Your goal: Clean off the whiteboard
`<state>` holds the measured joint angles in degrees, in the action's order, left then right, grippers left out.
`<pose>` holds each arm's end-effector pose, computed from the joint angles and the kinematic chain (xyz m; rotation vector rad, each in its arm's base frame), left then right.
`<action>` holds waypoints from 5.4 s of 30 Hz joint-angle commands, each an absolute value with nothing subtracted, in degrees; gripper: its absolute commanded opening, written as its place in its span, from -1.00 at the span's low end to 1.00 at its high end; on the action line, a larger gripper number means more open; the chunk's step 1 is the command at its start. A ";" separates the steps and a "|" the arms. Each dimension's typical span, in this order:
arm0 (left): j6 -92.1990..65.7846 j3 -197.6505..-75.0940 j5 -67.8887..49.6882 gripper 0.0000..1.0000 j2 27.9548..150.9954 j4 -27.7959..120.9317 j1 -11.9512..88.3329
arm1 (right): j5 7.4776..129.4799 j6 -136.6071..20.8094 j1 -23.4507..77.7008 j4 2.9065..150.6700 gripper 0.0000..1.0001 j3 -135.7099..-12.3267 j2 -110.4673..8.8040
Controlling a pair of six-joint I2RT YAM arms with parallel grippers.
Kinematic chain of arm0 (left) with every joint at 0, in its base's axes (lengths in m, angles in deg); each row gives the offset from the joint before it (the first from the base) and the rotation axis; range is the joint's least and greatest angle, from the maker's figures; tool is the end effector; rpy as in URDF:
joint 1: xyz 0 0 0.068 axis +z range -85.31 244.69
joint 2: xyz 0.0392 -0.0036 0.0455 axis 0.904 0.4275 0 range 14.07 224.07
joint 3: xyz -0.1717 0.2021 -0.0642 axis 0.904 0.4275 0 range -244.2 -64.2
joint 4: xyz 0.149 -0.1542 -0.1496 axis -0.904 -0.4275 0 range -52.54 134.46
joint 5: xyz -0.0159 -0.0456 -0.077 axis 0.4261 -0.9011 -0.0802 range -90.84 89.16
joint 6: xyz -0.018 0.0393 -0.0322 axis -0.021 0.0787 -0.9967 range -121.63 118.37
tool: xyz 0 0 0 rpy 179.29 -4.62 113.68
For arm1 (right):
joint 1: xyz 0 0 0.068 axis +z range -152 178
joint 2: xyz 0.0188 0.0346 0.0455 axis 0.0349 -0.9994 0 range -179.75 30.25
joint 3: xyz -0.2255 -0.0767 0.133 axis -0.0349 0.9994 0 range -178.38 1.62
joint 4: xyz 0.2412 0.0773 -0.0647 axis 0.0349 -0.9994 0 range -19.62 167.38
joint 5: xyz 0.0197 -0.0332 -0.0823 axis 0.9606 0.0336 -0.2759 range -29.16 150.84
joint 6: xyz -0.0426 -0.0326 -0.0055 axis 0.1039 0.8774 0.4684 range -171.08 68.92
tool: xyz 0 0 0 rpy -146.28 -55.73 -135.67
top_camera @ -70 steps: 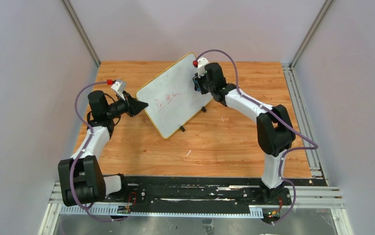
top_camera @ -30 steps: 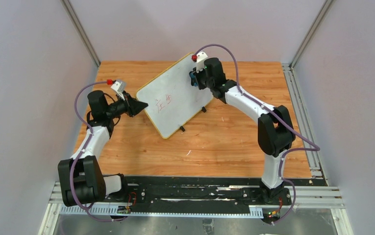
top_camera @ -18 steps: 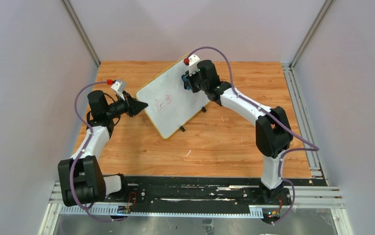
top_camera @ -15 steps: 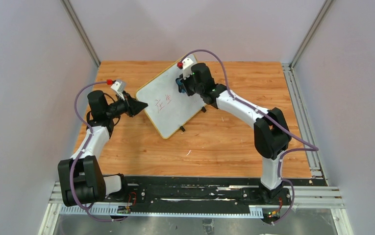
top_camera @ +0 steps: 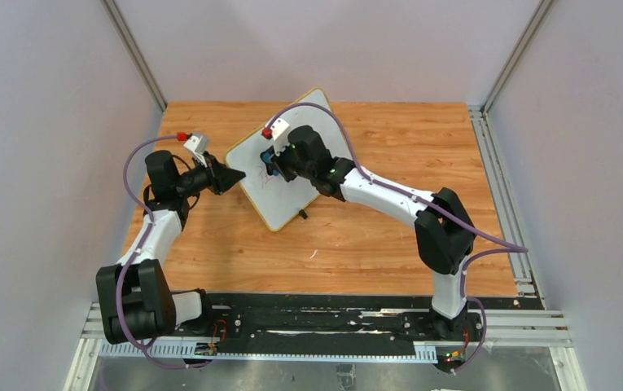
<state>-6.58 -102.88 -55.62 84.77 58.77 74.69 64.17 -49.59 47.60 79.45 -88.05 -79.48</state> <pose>0.2634 0.0169 0.2549 0.4177 1.7743 -0.8277 0.2991 0.3547 0.3005 -0.8705 1.7264 0.6236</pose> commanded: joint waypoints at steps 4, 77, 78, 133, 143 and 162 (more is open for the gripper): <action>2.06 -102.76 -54.02 -1.00 84.71 56.77 74.12 | 61.50 -47.57 45.53 79.90 -0.99 -86.71 -78.43; 2.68 -103.02 -54.01 -1.00 83.86 55.49 74.10 | 65.19 -55.34 47.25 84.78 -0.99 -85.55 -79.77; 2.76 -102.97 -54.01 -1.00 83.85 55.53 74.14 | 65.22 -55.31 48.37 84.72 -0.99 -86.29 -80.17; 2.41 -103.52 -54.01 -1.00 83.70 55.45 74.14 | 61.00 -55.75 54.09 88.53 -0.99 -76.91 -75.42; 2.48 -103.37 -53.87 -1.00 83.59 55.54 74.15 | 57.74 -51.66 48.55 86.67 -0.99 -77.41 -75.39; 2.50 -103.38 -53.92 -1.00 83.85 55.54 74.10 | 63.29 -52.21 45.58 82.24 -0.99 -89.63 -79.47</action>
